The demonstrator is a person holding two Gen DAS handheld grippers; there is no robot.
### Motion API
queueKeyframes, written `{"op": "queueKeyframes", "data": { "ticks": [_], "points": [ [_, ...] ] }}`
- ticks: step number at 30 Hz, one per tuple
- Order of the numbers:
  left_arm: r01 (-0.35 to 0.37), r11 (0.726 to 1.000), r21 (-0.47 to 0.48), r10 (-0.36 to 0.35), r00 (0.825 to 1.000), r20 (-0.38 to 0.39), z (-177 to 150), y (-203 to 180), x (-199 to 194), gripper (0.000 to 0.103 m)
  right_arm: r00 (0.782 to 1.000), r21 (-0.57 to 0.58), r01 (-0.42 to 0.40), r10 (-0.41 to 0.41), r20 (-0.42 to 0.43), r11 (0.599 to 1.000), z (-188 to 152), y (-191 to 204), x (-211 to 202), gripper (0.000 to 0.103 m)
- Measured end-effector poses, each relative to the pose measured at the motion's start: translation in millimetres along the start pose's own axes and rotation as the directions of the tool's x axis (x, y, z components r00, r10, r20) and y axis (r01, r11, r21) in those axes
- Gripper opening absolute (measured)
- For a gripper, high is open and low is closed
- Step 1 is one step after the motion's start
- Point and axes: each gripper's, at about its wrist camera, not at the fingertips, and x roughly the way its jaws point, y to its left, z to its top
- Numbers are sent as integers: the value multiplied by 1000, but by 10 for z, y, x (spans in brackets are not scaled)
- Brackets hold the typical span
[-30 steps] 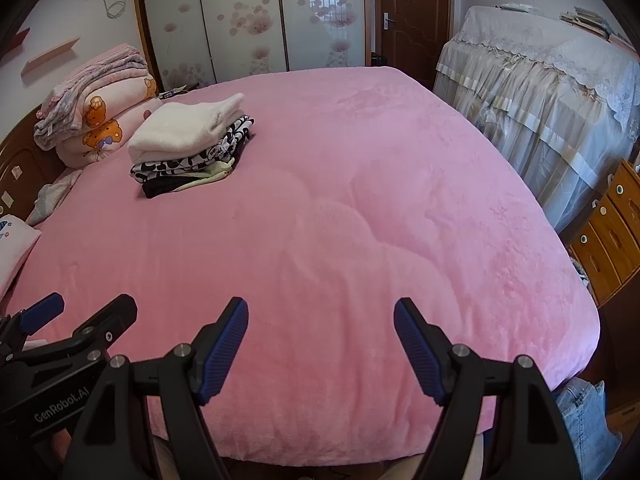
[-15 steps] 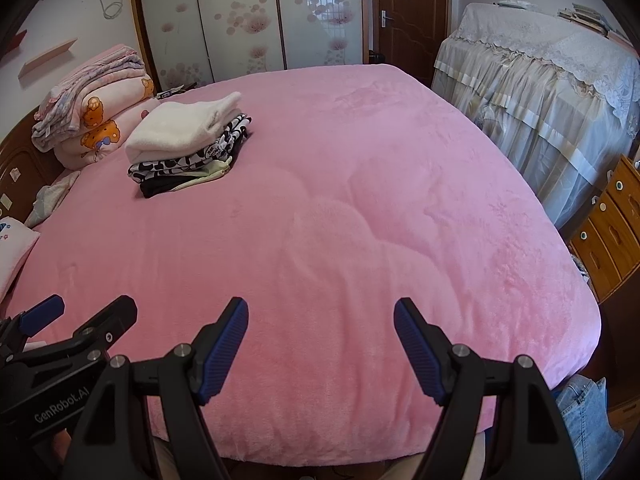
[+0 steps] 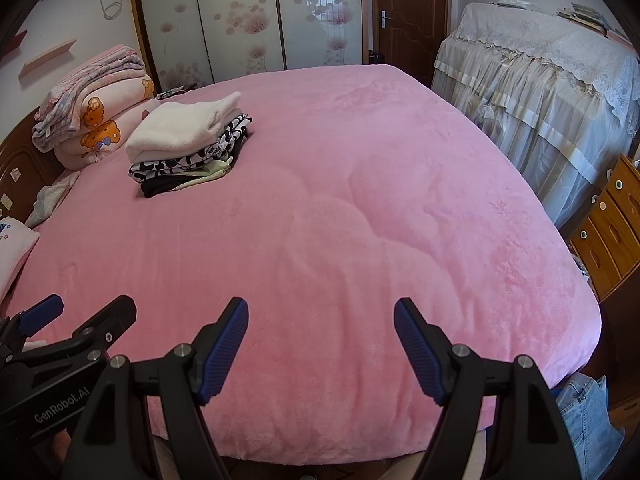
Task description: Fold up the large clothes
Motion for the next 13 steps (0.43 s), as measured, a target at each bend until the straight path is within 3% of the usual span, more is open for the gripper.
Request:
{"op": "queueKeyframes", "data": {
  "ticks": [13],
  "points": [
    [-3, 1000, -2, 3, 1000, -11, -40, 3, -20, 102, 1000, 1, 1, -1, 0, 1000, -11, 14, -4, 76]
  ]
}}
